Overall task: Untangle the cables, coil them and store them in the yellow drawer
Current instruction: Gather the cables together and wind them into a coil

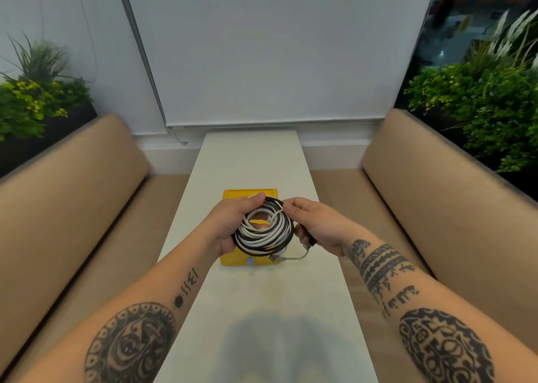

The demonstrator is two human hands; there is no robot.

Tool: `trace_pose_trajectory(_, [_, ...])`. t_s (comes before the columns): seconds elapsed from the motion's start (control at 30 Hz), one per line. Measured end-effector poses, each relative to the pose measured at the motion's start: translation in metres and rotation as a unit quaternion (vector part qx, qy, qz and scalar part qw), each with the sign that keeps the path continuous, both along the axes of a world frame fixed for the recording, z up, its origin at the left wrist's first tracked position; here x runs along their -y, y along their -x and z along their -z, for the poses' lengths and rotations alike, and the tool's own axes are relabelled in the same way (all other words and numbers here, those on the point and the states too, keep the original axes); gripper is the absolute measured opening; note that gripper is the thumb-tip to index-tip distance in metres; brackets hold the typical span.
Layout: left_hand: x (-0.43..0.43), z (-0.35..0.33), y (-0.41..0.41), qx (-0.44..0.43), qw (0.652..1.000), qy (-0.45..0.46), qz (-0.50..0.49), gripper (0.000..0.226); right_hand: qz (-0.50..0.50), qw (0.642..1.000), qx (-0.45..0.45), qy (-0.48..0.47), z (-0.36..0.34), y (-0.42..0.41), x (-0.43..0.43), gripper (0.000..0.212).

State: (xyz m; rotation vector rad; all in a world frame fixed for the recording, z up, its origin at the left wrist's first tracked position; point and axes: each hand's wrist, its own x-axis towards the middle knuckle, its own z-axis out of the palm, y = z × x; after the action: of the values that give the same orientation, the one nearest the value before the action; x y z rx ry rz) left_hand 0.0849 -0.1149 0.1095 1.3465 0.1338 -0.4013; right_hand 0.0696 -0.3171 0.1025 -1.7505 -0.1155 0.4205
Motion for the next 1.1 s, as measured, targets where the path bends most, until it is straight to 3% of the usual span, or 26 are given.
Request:
trace_pose_trajectory(0.13, [0.005,0.007,-0.002,-0.038,0.999,0.03,-0.02,0.037,0.038,0.998,0.026,0.04,-0.002,0.001,-0.01,0.036])
trace_pose_trajectory(0.23, [0.009,0.01,-0.005,-0.063,0.996,0.059,-0.032,0.041,0.062,0.998,-0.006,0.004,0.004,-0.002,-0.012,0.05])
trace_pose_trajectory(0.33, [0.013,0.009,-0.009,-0.049,0.996,0.06,-0.05,0.04,0.102,0.99,-0.033,-0.091,0.016,-0.001,-0.018,0.047])
trace_pose_trajectory(0.4, [0.018,0.007,-0.009,-0.007,0.997,0.027,-0.066,0.032,0.139,0.978,-0.061,-0.145,0.018,0.001,-0.024,0.042])
trace_pose_trajectory(0.6, [0.023,0.014,-0.001,0.085,0.982,-0.121,-0.119,0.019,0.193,0.96,-0.109,-0.169,0.023,0.002,-0.03,0.038])
trace_pose_trajectory(0.8, [0.017,0.049,0.011,0.074,0.969,-0.182,-0.151,0.022,0.123,0.979,-0.12,-0.113,0.047,0.009,-0.036,0.052])
trace_pose_trajectory(0.97, [0.004,0.113,0.022,0.008,0.971,-0.185,-0.15,0.025,0.089,0.99,-0.1,-0.044,0.103,0.018,-0.045,0.033])
trace_pose_trajectory(1.1, [-0.007,0.171,0.036,-0.07,0.975,-0.16,-0.14,0.029,0.102,0.986,-0.129,-0.002,0.16,0.022,-0.056,0.038])
